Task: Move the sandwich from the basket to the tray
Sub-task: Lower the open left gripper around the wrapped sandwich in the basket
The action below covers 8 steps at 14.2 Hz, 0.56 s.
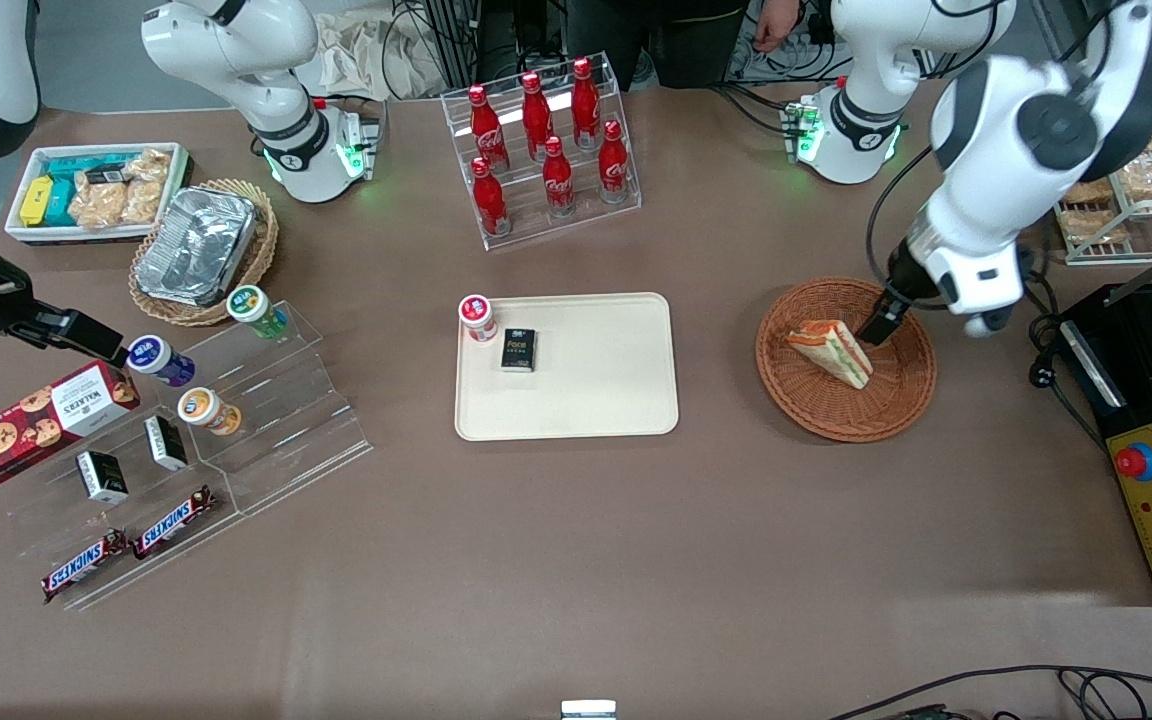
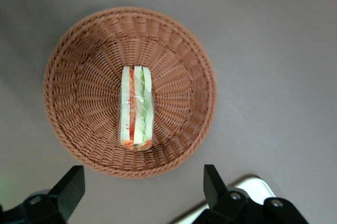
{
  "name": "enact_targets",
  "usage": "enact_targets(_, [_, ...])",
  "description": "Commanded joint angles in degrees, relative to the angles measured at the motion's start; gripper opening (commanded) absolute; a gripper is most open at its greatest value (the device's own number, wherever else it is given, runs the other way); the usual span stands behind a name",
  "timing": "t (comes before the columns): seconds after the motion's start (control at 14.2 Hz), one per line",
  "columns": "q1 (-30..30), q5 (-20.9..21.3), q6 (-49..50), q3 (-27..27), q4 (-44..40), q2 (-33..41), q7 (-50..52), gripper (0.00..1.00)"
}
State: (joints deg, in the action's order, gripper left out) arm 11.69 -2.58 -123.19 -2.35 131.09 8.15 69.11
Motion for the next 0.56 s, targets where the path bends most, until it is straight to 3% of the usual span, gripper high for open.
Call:
enact_targets(0.0, [1.75,0.74,-5.1,-0.02,-0.23,-5.23,3.39,1.0])
enact_targets(0.49, [1.84,2.66,-15.39,0.07,2.31,-13.24,4.27,1.0])
